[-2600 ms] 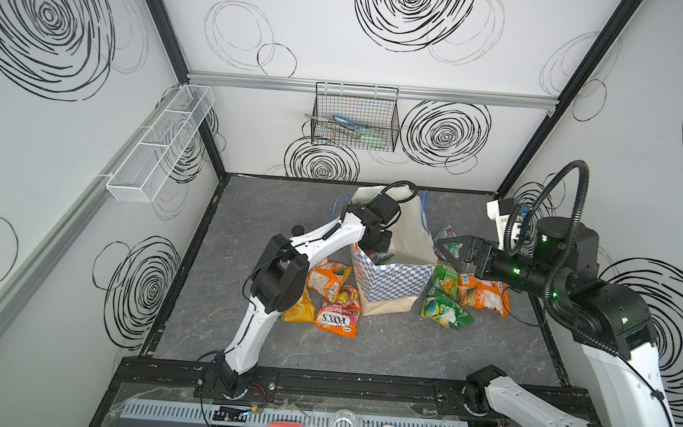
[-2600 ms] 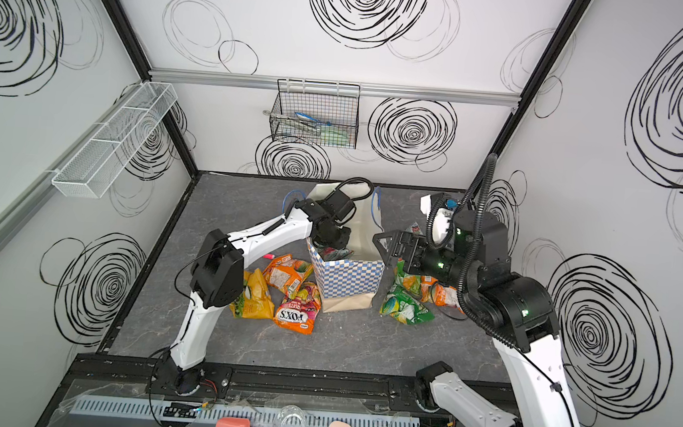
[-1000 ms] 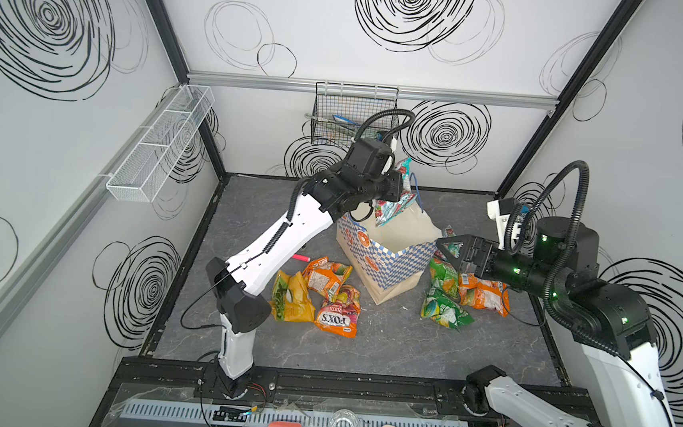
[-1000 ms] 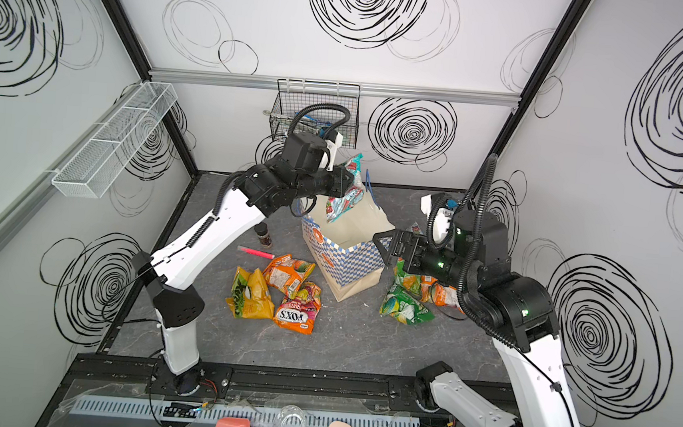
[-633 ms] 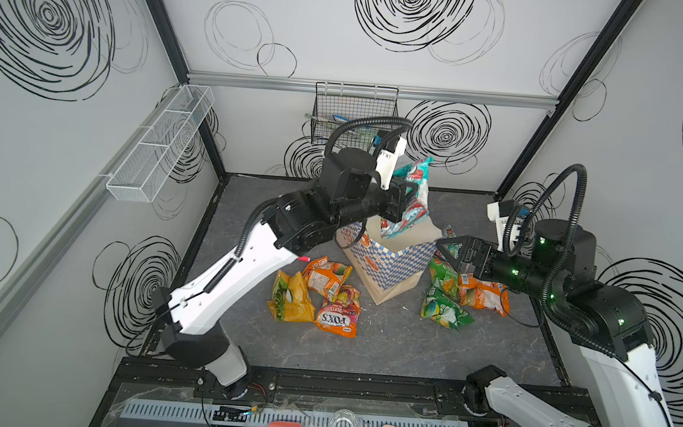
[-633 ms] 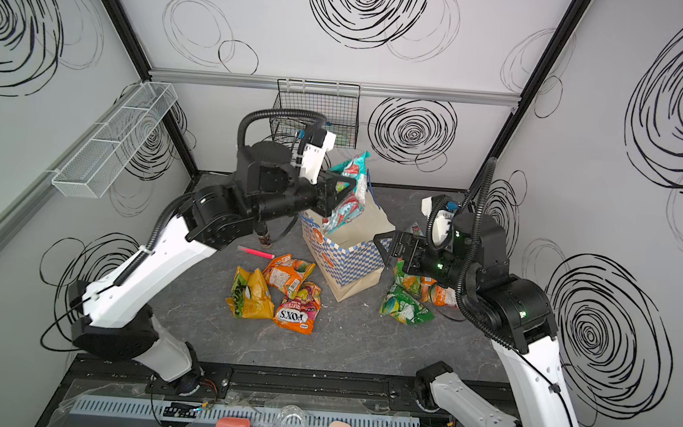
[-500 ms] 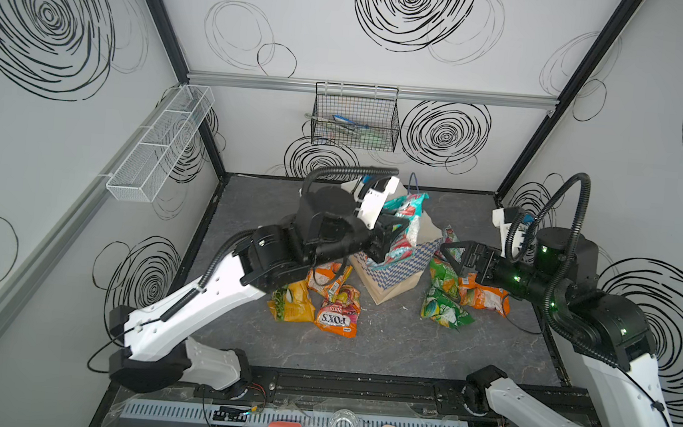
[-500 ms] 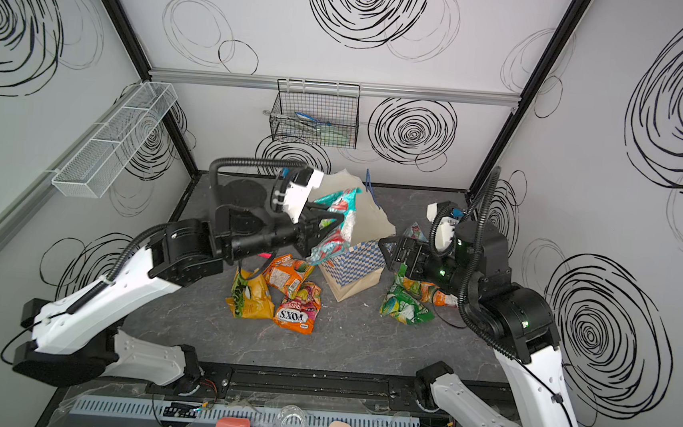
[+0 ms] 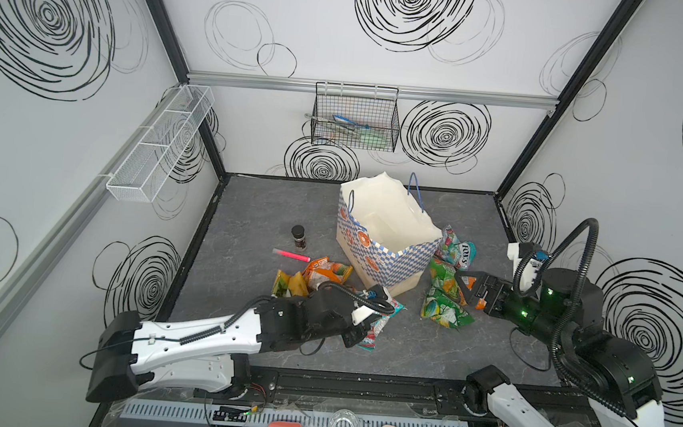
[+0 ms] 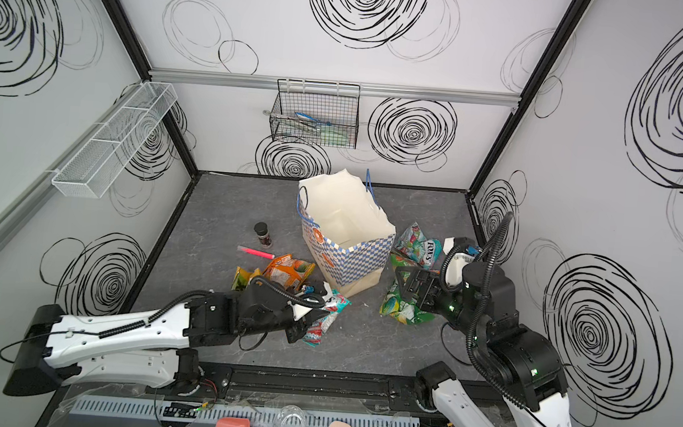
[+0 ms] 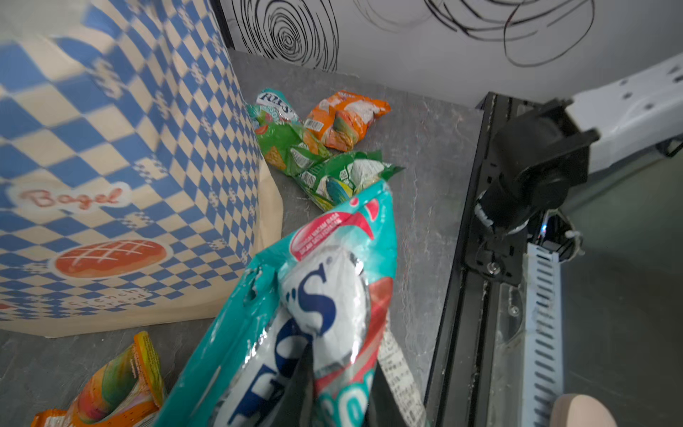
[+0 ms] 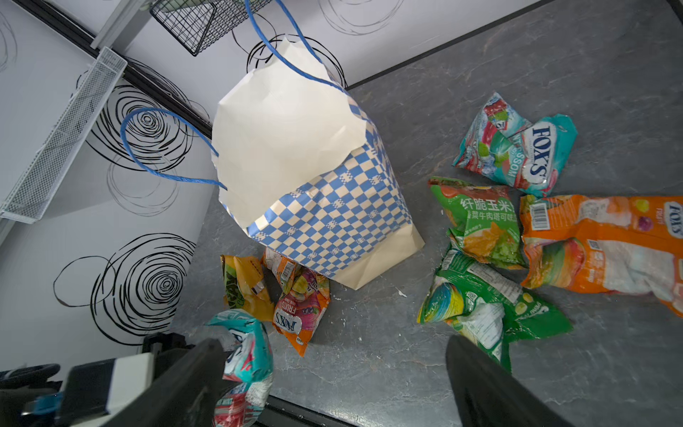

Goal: Take the snacks out of the paper bag
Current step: 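Carry the teal packet toward the robot and lower it onto the table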

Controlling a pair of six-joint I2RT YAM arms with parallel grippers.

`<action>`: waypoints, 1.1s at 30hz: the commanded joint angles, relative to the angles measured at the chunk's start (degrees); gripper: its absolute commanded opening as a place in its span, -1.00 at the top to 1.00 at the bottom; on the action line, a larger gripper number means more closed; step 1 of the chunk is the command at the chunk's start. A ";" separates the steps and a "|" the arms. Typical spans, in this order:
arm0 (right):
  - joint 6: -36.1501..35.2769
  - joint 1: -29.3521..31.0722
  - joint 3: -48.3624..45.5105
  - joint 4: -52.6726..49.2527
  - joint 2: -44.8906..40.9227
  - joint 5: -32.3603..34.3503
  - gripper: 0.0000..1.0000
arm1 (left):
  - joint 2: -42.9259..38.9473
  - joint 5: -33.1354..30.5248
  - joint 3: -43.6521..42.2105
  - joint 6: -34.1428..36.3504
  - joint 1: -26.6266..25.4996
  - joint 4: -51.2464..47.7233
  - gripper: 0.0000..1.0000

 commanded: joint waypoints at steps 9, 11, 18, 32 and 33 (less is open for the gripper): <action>3.91 0.39 -2.30 -6.36 -5.40 3.37 -0.95 | 21.88 2.68 5.84 10.28 0.13 22.40 1.00; 3.79 0.34 -1.88 -6.90 -5.49 3.57 -0.95 | 25.69 1.33 7.76 12.16 0.09 22.47 1.00; 3.00 0.34 -0.95 -7.38 -4.98 3.73 -0.95 | 36.15 -3.02 15.91 16.01 1.01 18.31 1.00; 2.84 0.42 -0.69 -6.63 -4.62 4.35 -0.95 | 35.16 -2.21 23.39 12.43 0.80 15.44 0.10; 2.86 0.45 -0.75 -6.29 -4.43 4.43 -0.95 | 33.74 -2.52 23.68 11.91 0.59 15.43 0.05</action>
